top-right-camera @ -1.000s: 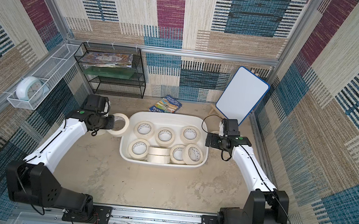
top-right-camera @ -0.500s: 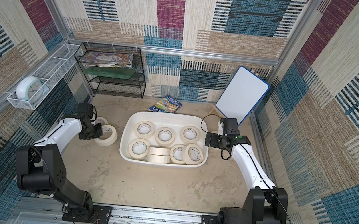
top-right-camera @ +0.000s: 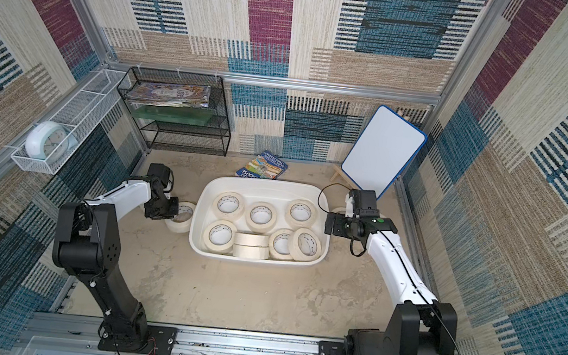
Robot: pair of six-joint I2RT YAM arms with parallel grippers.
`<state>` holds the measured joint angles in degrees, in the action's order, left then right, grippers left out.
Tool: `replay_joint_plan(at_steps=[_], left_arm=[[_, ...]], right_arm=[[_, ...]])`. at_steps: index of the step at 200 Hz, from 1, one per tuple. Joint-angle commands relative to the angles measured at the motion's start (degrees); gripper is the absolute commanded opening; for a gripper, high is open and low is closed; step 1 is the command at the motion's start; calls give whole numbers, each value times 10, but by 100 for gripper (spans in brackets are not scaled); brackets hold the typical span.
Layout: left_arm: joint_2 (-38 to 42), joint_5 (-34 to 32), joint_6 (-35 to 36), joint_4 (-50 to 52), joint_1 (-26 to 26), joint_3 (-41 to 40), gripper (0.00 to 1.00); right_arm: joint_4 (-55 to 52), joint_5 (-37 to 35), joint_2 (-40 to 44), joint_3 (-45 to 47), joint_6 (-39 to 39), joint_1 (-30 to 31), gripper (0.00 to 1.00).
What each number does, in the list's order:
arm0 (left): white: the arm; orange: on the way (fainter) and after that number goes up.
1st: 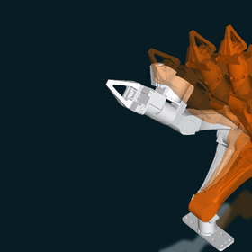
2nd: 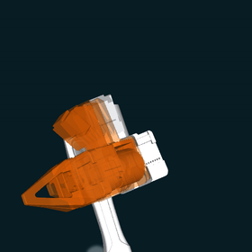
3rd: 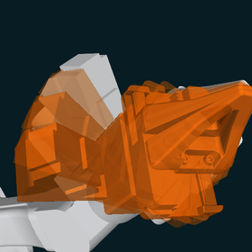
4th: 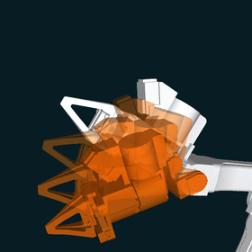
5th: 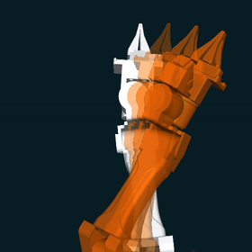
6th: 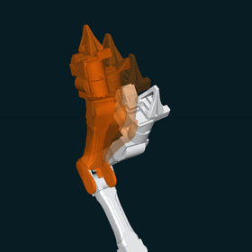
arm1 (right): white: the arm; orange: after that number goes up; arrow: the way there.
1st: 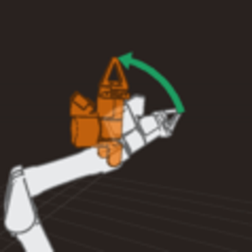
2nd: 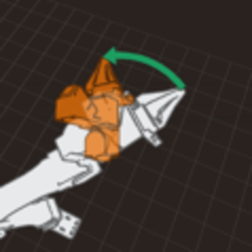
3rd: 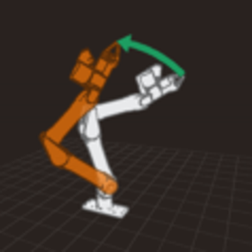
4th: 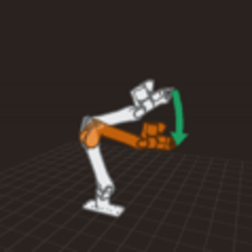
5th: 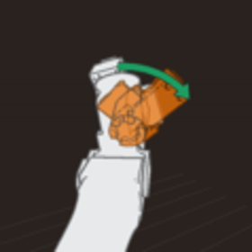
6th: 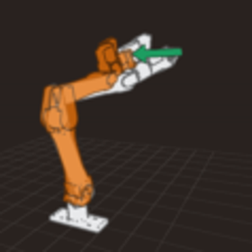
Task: Take out the art tape in the storage box
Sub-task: Place the art tape at the center of the board.
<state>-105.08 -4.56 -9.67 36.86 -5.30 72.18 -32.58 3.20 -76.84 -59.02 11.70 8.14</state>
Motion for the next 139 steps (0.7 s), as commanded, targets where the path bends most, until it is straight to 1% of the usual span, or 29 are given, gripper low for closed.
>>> replay_joint_plan(at_steps=[1,19,34,75,98,127,139], left_arm=[[-12,-29,-9,-37,-1,13,0],[-27,-47,-15,-55,-2,28,0],[-45,-50,-18,-68,-4,46,0],[-113,-50,-15,-53,-12,113,0],[-120,-46,-15,-61,-12,110,0],[-120,-41,-11,-66,-12,103,16],[-115,-38,-8,-64,-12,102,28]], right_arm=[[2,-3,4,-1,-3,0,99],[0,2,5,0,-3,1,99],[0,3,6,4,-3,1,99],[-4,9,9,7,0,2,98],[-8,8,9,3,-1,7,98],[-16,-2,-3,-25,0,26,98],[-20,-10,-13,-43,0,39,98]])
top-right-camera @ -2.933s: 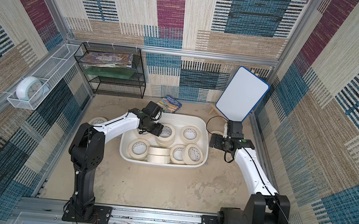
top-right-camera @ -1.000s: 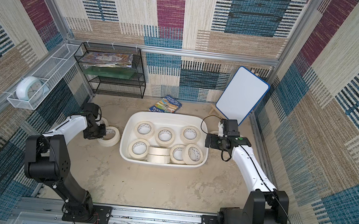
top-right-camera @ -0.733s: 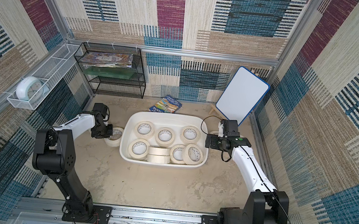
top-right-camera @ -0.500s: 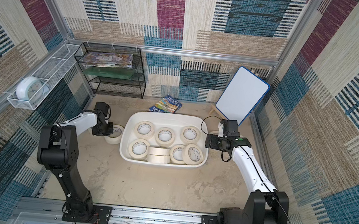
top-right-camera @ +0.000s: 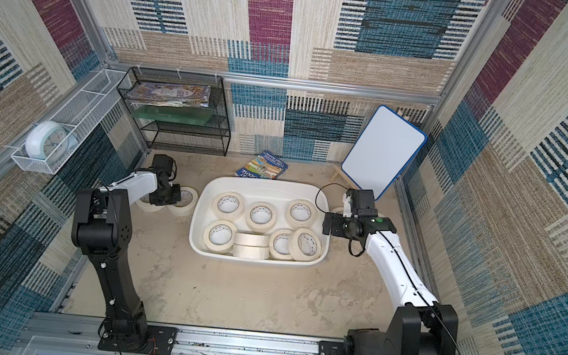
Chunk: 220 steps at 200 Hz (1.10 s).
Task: Take out the art tape in the storage box
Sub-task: Place the art tape at the center of the board, then pick up the art tape from the storage box.
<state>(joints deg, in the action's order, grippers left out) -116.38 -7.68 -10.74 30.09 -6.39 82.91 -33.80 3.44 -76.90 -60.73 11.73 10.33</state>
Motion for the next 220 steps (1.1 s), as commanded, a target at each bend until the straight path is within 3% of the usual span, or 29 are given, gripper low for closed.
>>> replay_joint_plan(at_steps=[1,25,58,107,150,220], left_arm=[[-2,-6,3,4,-1,-6,29],[21,0,5,4,-1,-16,58],[81,3,4,22,0,-31,72],[217,-1,0,35,32,-94,78],[310,-18,0,31,91,-124,81],[338,12,8,54,172,-111,81]], right_arm=[[-8,-13,-13,-27,-1,18,98],[-15,-25,-42,-64,-1,47,97],[-19,-37,-99,-119,2,74,96],[-19,-38,-208,-196,2,97,91],[-25,-52,-290,-247,-1,102,76],[-23,-78,-385,-274,12,102,76]])
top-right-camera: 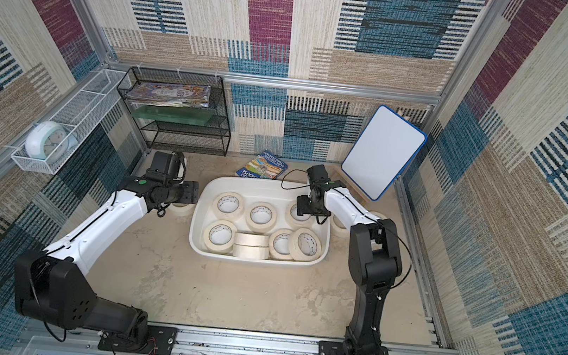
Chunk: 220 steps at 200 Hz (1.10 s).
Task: Take out the art tape in the storage box
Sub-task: Pick up the art tape from the storage box.
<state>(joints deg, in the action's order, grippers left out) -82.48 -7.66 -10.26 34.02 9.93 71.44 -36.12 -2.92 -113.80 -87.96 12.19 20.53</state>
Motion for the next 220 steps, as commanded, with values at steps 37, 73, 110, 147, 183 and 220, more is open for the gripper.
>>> replay_joint_plan(at_steps=[37,73,110,147,183,220], left_arm=[[3,20,5,11,26,0,81],[1,21,7,10,31,-1,81],[-6,25,9,10,35,3,81],[-17,41,12,22,47,26,81],[-42,41,29,35,76,61,81],[-82,67,30,39,93,110,81]], right_arm=[[18,-19,-57,-15,14,0,73],[28,-23,-60,-18,16,0,48],[18,-28,-31,-24,9,0,21],[-42,-37,13,-68,-4,1,4],[-121,-79,108,-61,-10,-1,0],[-161,-129,259,34,41,-11,0]])
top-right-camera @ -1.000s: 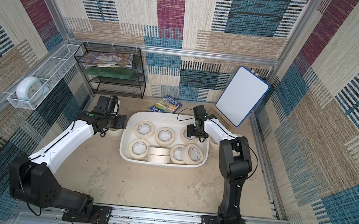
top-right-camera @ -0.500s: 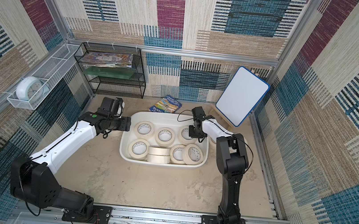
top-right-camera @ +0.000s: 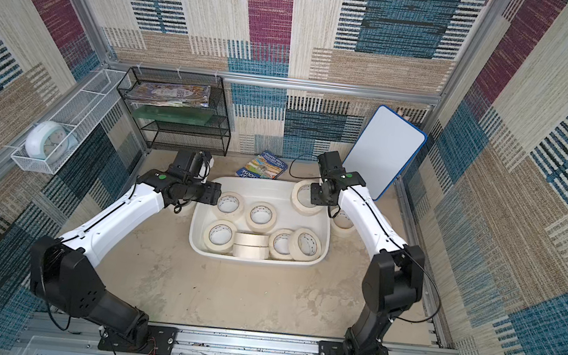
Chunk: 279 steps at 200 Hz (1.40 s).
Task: Take out the art tape in the storage box
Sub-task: Place the art tape at the center of the board.
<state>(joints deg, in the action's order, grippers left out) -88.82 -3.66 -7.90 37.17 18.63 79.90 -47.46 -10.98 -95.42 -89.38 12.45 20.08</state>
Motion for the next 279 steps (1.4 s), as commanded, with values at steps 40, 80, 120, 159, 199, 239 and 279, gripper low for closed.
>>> replay_joint_plan(at_steps=[40,80,120,159,199,239,279], left_arm=[[-81,68,12,4,27,82,79],[-127,103,25,-11,35,95,77],[-151,108,22,-31,35,82,77],[-159,103,14,-50,35,63,76],[-166,114,8,-67,30,49,75],[-160,113,5,-77,22,29,75],[-159,100,11,-73,20,30,75]], right_arm=[[13,-22,250,234,125,-81,0],[65,-4,335,368,150,-177,0],[118,7,280,439,147,-198,0],[187,-4,196,470,135,-210,0],[208,0,111,438,124,-210,0],[215,-8,47,410,112,-209,0],[206,-13,53,410,108,-208,36]])
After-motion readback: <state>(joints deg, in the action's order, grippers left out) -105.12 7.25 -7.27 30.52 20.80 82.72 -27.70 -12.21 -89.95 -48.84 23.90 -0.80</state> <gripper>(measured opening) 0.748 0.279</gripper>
